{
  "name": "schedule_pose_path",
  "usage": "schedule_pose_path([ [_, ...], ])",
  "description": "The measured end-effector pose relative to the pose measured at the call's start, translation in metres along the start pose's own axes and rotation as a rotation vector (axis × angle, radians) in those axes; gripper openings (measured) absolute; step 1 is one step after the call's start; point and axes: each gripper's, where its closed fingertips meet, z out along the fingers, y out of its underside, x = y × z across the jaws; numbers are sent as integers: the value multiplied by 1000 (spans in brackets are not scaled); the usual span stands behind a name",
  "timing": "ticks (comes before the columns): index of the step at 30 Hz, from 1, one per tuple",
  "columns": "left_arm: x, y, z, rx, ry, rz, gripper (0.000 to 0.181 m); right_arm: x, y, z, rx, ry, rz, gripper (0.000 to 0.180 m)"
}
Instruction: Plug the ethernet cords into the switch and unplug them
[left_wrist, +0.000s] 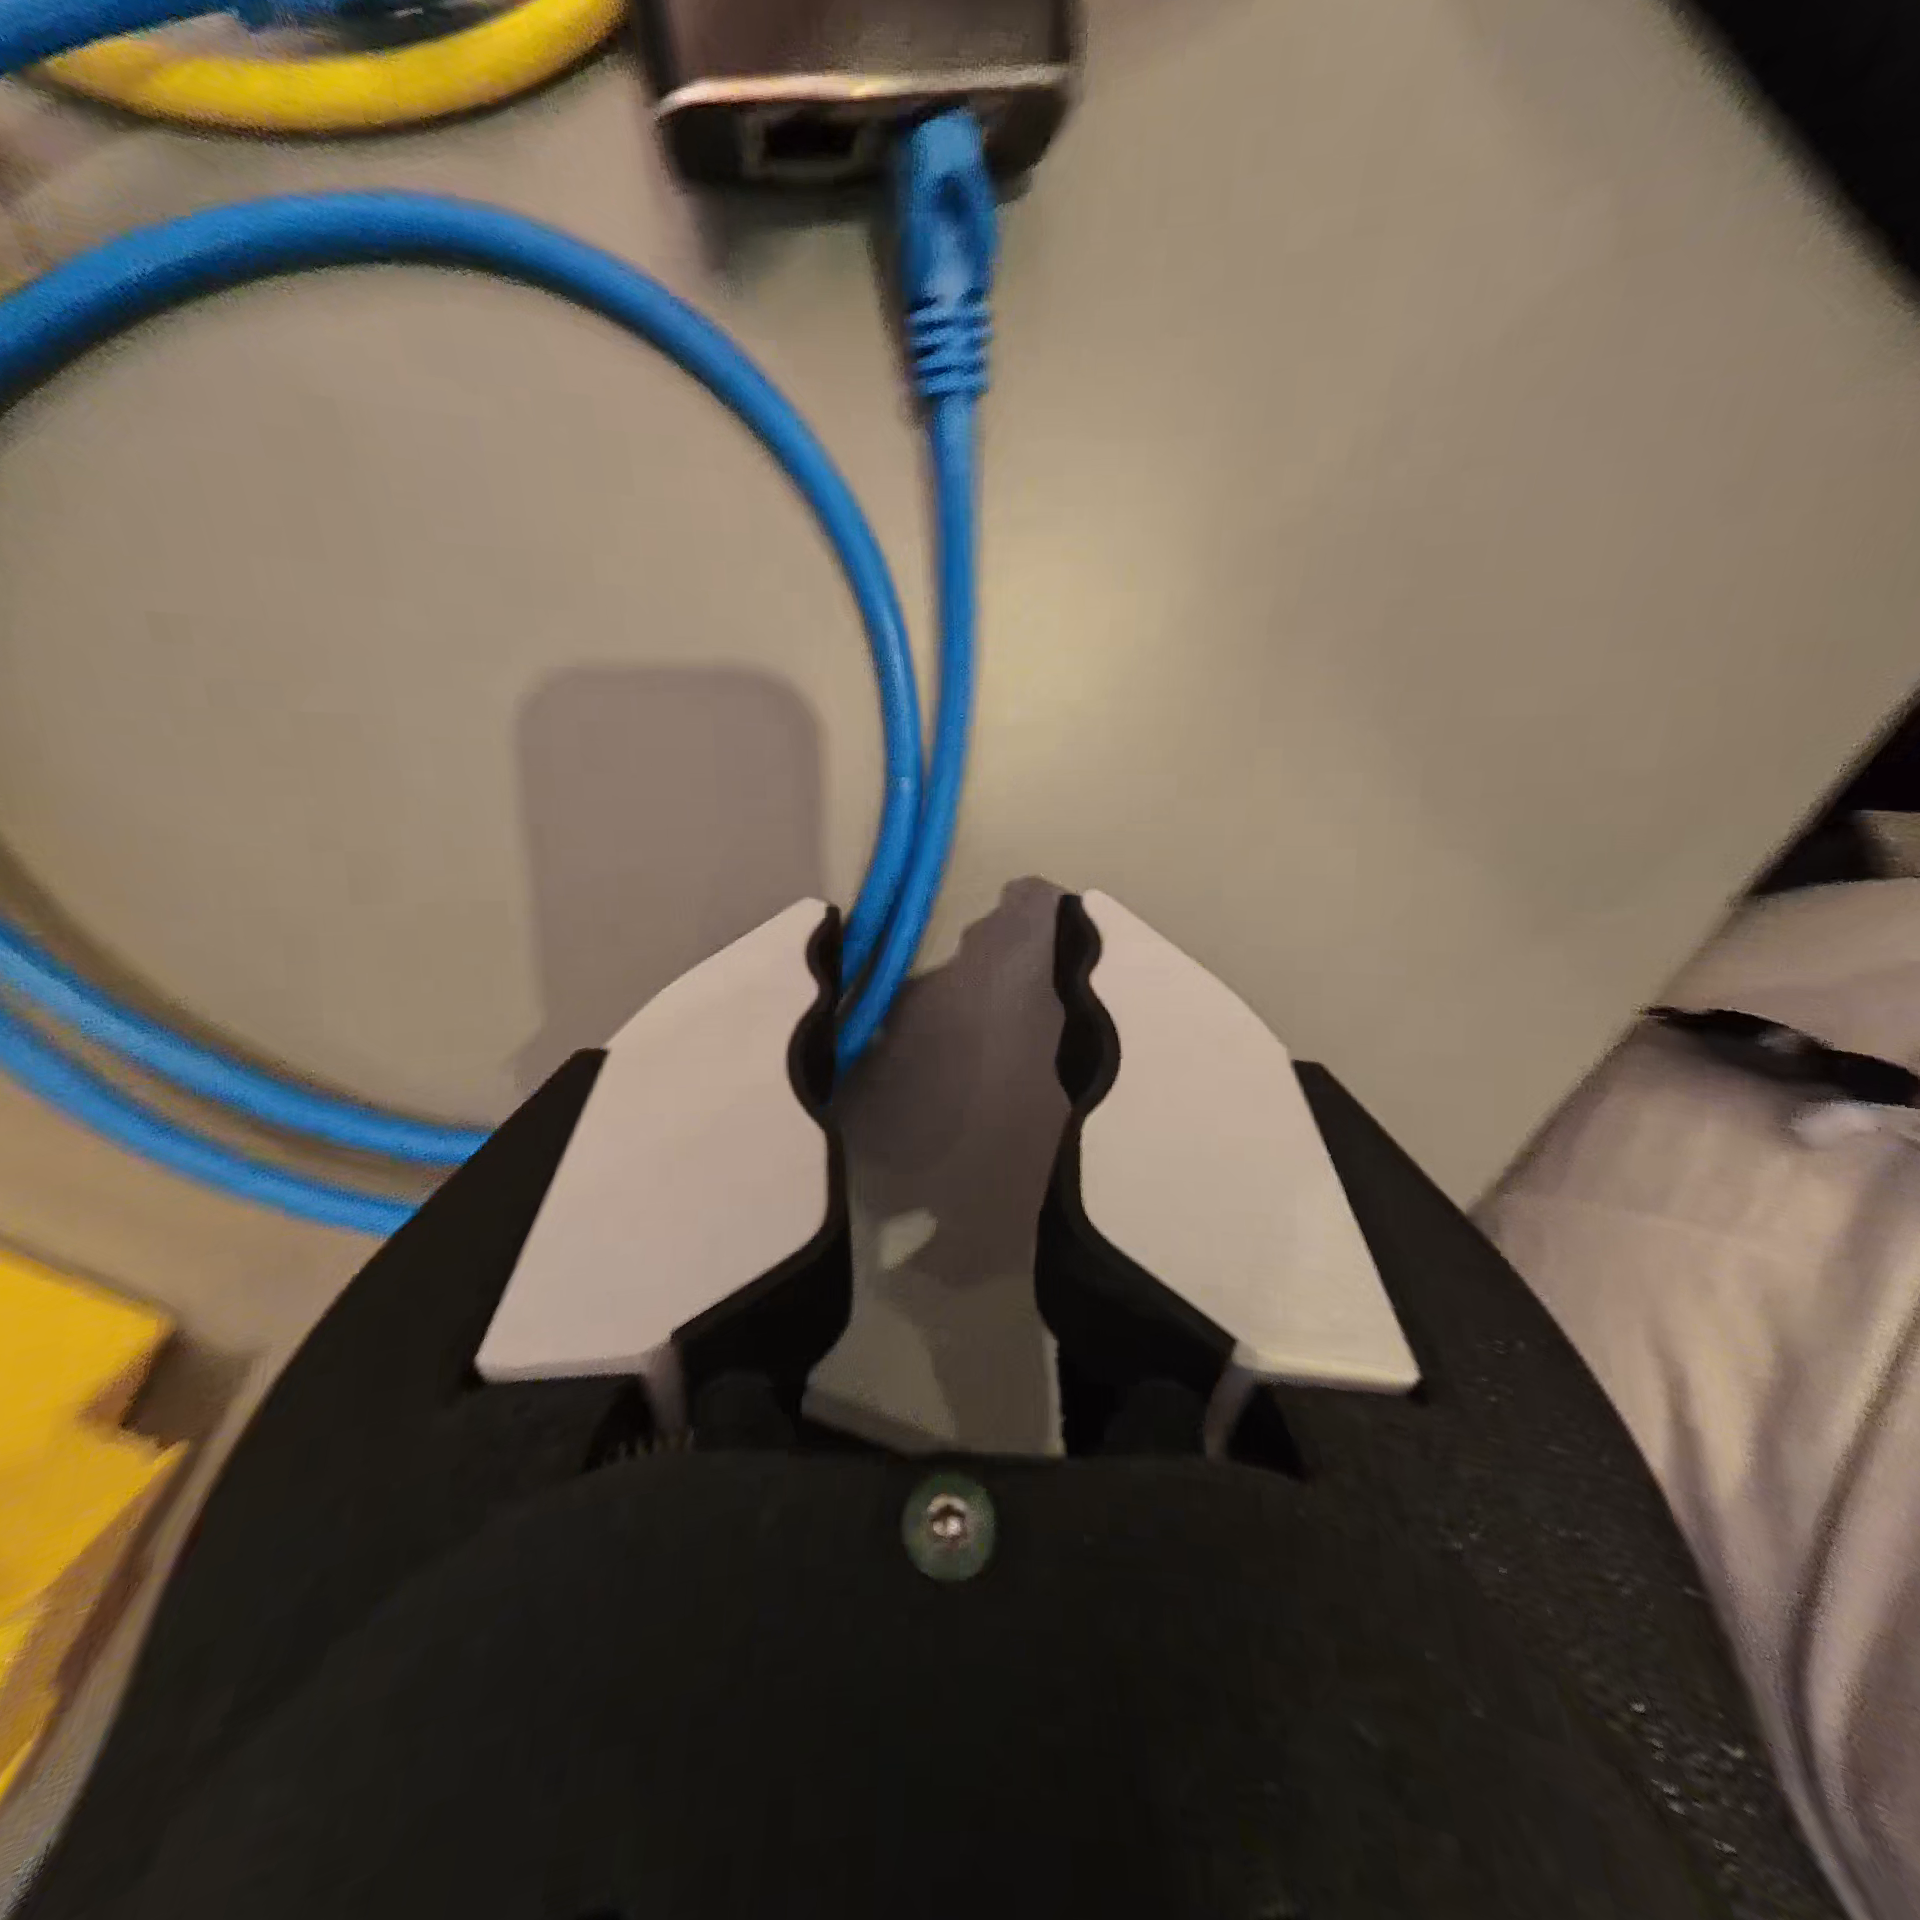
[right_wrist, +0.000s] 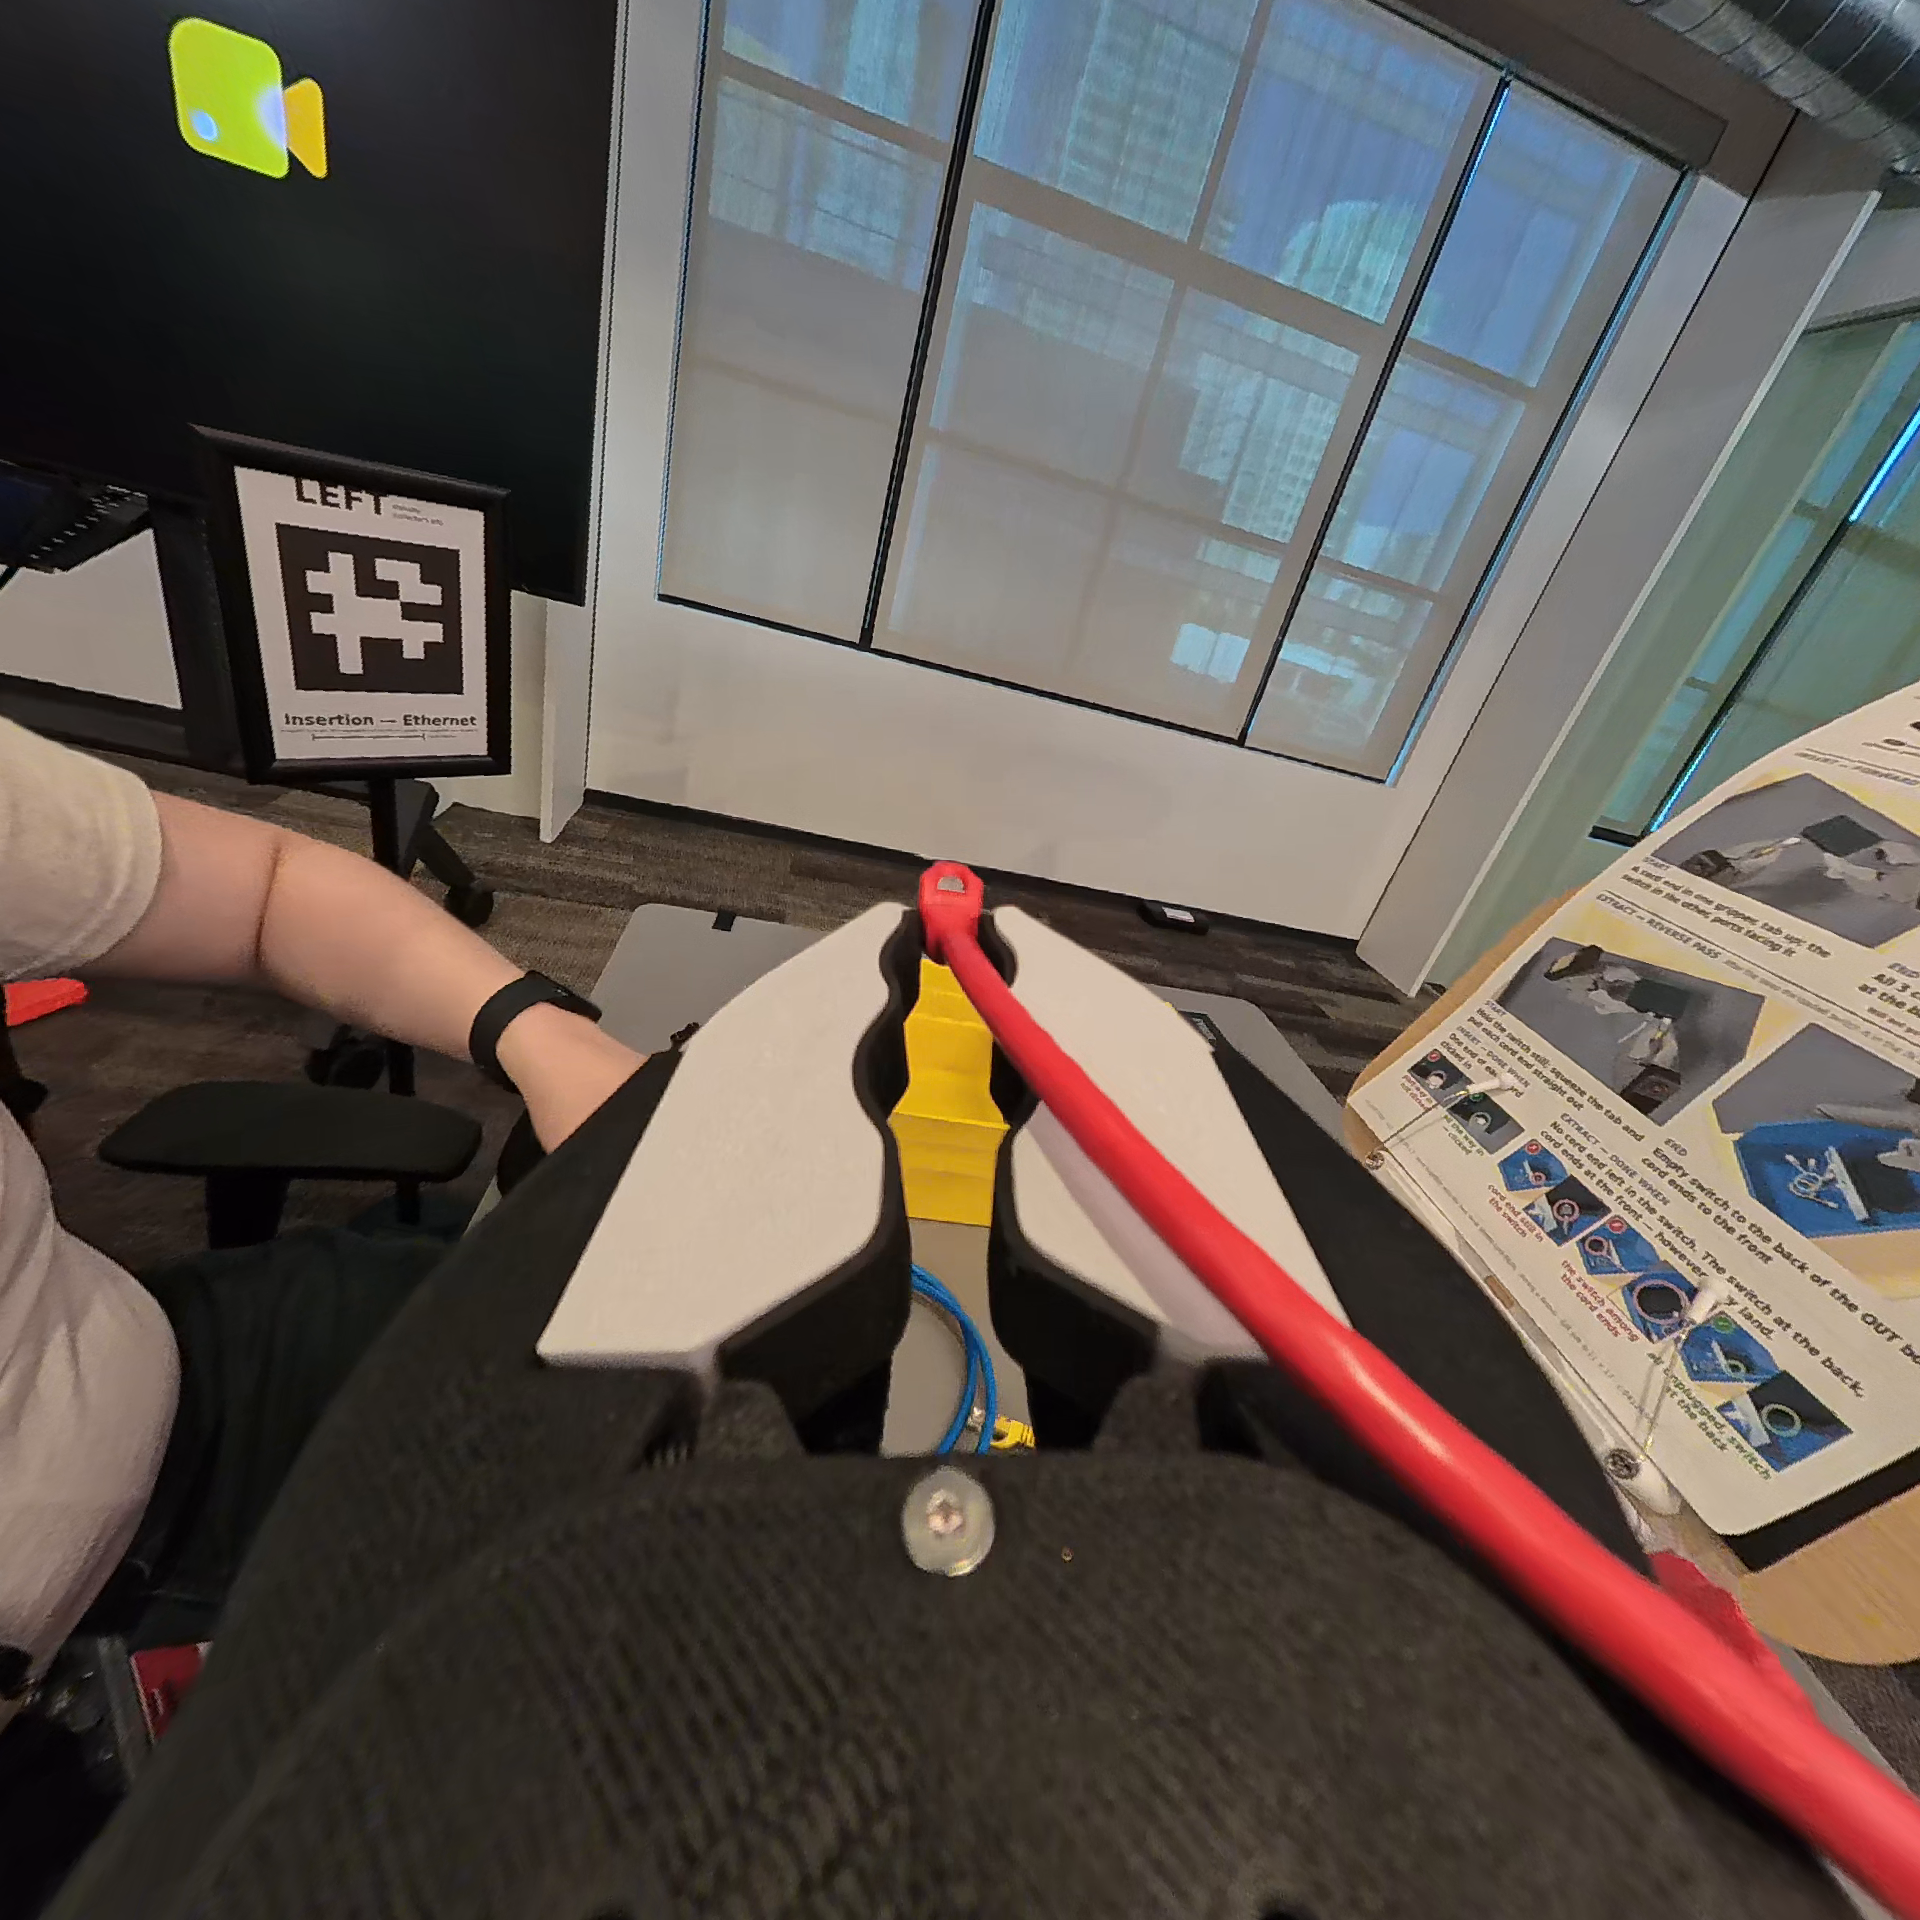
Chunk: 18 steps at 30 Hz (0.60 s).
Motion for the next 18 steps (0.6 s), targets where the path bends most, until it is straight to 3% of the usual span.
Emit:
schedule_pose_path([
  [3,25,-12,1,34,105,77,39,-1,1,3,-10,-1,-6,11],
  [5,15,-34,-7,131,57,148,40,-2,1,4,-11,3,-16,11],
  [7,0,-63,-17,235,10,236,53,-3,-1,2,-9,8,-28,11],
  [10,-13,-100,-21,279,-3,458,56,-5,-5,-3,1,11,-41,11],
  [14,-12,-127,-6,183,-6,822,57,-8,-9,-9,12,11,-52,11],
  [18,-16,-132,12,18,12,1045,56,-6,-10,-15,24,20,-53,11],
])
